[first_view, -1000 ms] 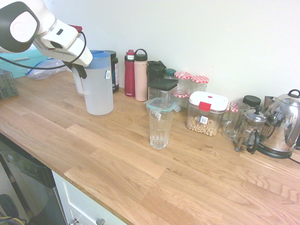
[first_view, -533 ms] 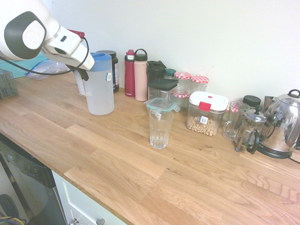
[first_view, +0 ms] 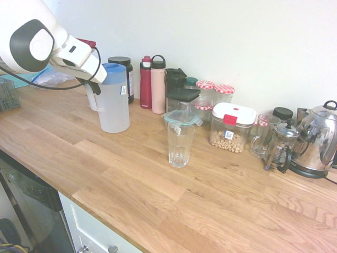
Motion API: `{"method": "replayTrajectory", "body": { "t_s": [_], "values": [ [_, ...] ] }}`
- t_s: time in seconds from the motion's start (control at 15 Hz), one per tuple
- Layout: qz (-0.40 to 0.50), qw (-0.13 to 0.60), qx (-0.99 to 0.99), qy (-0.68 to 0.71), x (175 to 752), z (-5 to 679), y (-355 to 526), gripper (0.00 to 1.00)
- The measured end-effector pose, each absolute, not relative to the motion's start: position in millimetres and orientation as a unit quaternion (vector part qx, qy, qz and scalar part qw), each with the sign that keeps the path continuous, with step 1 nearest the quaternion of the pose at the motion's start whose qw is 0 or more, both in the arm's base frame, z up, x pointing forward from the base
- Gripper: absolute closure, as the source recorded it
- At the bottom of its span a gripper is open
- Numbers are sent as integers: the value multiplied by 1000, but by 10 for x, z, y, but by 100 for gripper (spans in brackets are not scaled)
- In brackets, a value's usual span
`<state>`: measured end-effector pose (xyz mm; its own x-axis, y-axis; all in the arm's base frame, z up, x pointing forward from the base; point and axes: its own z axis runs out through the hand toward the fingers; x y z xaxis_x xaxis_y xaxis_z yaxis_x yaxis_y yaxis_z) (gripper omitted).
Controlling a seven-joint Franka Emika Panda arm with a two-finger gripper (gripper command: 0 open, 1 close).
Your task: Pour me some water
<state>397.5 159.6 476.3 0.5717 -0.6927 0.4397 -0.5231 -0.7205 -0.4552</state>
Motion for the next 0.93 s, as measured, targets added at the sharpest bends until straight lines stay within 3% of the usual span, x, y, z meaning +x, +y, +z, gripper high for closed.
{"method": "replayTrajectory", "body": {
  "t_s": [0.67, 0.93],
  "values": [
    [-309, 140, -870, 358, 4000, 4801, 1568, 0],
    [-216, 101, -888, 392, 3825, 5035, 1536, 0]
  ]
}}
